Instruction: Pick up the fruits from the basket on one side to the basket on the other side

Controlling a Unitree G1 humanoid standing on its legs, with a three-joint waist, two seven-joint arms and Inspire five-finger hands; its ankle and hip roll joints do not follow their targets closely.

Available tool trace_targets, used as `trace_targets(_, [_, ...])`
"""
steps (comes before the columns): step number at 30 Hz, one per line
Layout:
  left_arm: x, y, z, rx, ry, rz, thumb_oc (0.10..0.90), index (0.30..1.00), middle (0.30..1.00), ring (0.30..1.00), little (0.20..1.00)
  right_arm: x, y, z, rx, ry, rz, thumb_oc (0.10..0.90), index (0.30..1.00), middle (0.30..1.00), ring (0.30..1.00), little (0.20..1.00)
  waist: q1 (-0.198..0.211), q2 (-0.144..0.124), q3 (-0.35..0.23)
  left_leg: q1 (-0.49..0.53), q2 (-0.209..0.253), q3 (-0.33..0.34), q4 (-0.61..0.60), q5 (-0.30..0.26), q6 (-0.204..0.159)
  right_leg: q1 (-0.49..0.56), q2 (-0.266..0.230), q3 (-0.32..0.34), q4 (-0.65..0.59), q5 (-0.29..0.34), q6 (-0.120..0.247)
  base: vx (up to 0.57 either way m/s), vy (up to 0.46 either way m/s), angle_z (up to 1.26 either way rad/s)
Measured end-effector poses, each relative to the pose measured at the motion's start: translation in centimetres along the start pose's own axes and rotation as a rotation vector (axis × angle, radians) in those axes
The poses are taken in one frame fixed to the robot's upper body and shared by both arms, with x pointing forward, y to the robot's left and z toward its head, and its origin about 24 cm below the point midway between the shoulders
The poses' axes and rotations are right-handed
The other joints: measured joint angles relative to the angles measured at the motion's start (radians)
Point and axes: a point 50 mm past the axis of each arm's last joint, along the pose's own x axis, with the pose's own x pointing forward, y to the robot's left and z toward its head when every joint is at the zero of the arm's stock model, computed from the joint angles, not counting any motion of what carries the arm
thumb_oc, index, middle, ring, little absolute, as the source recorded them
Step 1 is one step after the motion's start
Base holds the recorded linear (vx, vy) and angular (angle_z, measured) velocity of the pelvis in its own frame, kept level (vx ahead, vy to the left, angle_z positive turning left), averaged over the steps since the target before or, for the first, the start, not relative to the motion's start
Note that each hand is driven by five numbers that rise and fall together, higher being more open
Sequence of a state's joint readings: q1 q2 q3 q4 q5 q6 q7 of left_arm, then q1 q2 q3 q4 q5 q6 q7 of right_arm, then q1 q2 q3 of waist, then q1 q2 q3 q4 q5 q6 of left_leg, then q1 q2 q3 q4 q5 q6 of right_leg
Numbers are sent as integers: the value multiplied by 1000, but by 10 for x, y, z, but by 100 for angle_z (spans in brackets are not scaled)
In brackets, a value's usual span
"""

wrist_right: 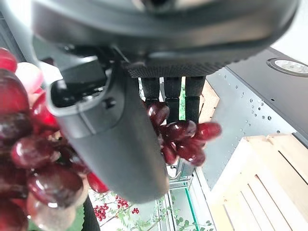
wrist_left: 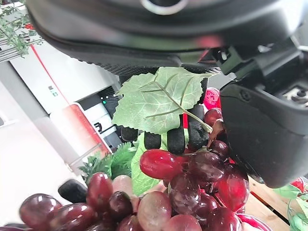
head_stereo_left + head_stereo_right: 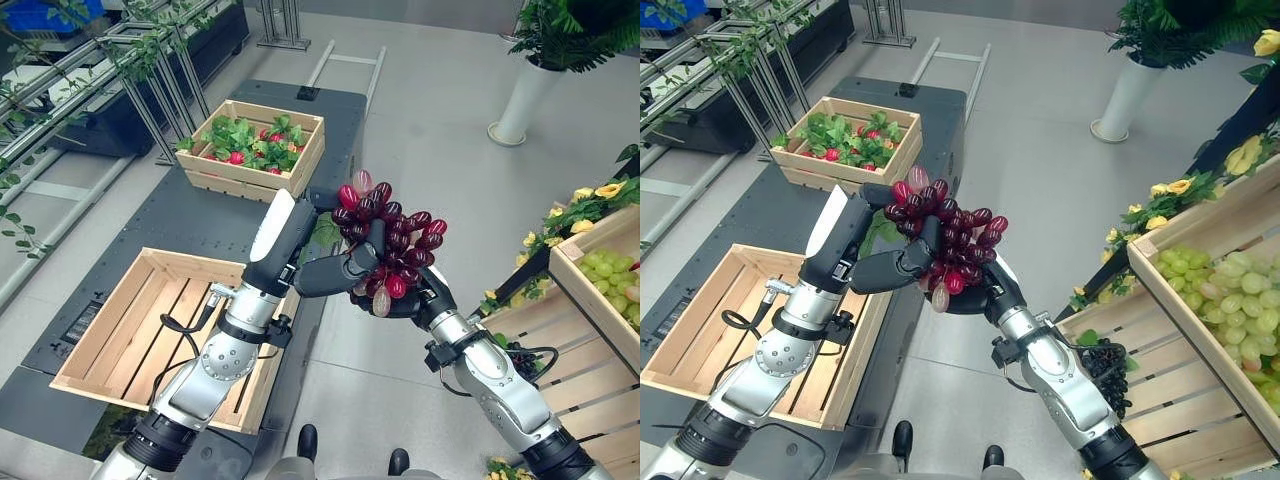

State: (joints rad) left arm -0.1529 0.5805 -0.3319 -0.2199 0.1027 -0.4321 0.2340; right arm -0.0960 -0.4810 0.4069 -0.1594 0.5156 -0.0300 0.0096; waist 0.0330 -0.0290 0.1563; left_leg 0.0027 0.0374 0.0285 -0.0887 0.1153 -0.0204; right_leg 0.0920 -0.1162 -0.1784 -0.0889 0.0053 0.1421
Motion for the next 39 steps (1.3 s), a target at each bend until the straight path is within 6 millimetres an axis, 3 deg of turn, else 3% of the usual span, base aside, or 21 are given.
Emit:
trace_targets(19, [-4, 3, -2, 2, 22, 53, 400, 300, 300, 300, 300, 1, 4, 1, 29, -24, -2, 800, 900, 900, 900, 900, -1, -6, -15, -1, 0, 2, 0, -1, 0, -2, 0, 2, 0, 0, 0, 0, 0, 0])
trace_targets(31, [-3, 49, -2, 162, 4, 307, 400, 300, 300, 300, 300, 1, -2, 6, 59, -55, -9, 800, 900, 900, 900, 900, -1, -5, -16, -2, 0, 1, 0, -1, 0, -3, -1, 2, -1, 0, 0, 0, 0, 0])
trace_targets(39, [-3, 51, -4, 187, 22, 325, 400, 300, 300, 300, 300, 1, -4, 8, 77, -67, -10, 800, 900, 900, 900, 900, -2, -5, -16, -2, 0, 1, 0, -1, 0, -3, -1, 2, -1, 0, 0, 0, 0, 0])
